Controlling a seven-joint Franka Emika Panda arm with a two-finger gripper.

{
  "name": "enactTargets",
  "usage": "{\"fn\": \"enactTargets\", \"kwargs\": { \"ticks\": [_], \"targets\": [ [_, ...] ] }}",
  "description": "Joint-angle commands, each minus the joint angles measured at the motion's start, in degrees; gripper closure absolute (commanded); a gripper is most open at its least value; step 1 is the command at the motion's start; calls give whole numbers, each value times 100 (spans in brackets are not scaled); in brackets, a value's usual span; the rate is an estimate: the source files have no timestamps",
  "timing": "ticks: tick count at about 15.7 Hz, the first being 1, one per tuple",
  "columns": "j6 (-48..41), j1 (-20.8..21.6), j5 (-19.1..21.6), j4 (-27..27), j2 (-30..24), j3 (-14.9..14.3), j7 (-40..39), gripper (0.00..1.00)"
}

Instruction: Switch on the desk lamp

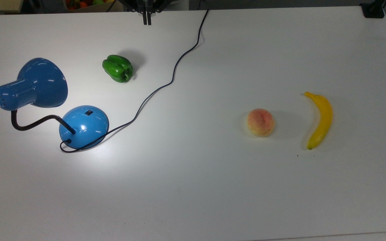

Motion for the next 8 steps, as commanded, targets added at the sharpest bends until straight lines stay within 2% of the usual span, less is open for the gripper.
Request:
{"fn": "enactTargets", "kwargs": {
  "ticks": [1,2,3,5,8],
  "targets": [
    [-177,132,56,-71,-167,-157,-182,24],
    [-247,184,38,-71,-194,-166,-139,8],
    [-291,254,3,-80,-202,-227,-147,2],
    [-317,413,11,-80,-220,-402,-147,0],
    [-353,440,11,-62,-229,-438,-130,0]
  ]
}}
